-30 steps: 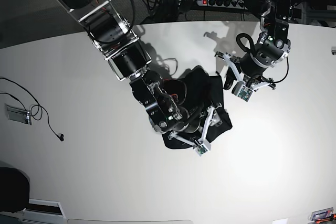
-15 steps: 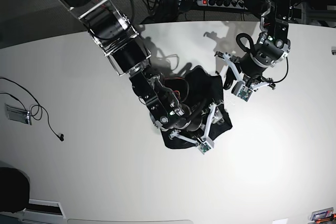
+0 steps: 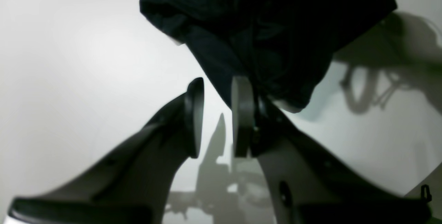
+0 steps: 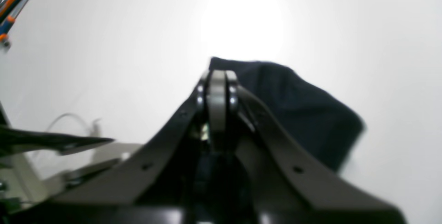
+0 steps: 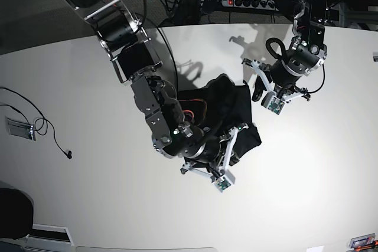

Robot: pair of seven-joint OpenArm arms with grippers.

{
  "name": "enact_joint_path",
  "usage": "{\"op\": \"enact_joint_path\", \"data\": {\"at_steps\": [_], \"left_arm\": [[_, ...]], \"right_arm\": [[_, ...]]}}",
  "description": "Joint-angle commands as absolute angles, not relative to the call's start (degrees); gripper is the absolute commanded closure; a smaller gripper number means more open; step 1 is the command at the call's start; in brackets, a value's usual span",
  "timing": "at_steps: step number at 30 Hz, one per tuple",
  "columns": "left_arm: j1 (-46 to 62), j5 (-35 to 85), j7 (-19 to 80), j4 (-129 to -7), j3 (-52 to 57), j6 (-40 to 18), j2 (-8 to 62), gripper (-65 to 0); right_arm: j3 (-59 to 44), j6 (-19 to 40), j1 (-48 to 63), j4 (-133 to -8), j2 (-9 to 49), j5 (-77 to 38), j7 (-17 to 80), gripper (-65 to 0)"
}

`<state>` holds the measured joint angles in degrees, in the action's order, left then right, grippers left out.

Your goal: Fold the T-shirt properly

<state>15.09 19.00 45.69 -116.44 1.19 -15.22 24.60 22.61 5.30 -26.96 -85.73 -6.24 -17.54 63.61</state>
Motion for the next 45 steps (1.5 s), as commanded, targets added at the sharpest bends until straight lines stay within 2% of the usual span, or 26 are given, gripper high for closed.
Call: {"op": "enact_joint_path", "data": {"at_steps": [1,7,10,14,18,32,40,45], "left_arm": [[14.7,19.1,44.6,-117.6,1.5,-15.2,25.1,-14.5],[14.8,19.1,44.6,-117.6,1.5,-15.2,25.1,-14.5],[14.8,19.1,44.6,-117.6,1.5,-15.2,25.1,-14.5],[14.9,19.1,44.6,-117.6,1.5,-15.2,25.1,-14.5],[14.8,19.1,44.6,-117.6,1.5,-15.2,25.1,-14.5],[15.0,19.1,44.6,-117.6,1.5,-15.2,25.1,-14.5],[14.9,19.1,44.6,-117.6,1.5,-15.2,25.1,-14.5],[14.9,19.3,44.6,-117.7,2.5,-15.2,25.1,-14.5]], "right_arm": [[22.4,5.3,-28.6,-86.2,-7.0,-18.0,61.1,0.0],[22.5,5.3,-26.6,-78.5,-6.5,-14.5,58.8,0.0],[22.5,5.3,-26.3,-77.2,-6.5,-4.9,58.7,0.0],[22.7,5.3,-19.0,-76.8,-6.7,8.5,58.5,0.0],[23.2,5.3,-15.6,-76.7,-8.0,14.3,58.5,0.0],[32.6,5.3,-17.4,-76.1,-9.0,13.6,59.0,0.0],[36.4,5.3,-20.6,-80.7,-9.0,-4.1,53.1,0.0],[34.7,5.3,-23.3,-81.1,-9.0,-7.4,53.8,0.0]]}}
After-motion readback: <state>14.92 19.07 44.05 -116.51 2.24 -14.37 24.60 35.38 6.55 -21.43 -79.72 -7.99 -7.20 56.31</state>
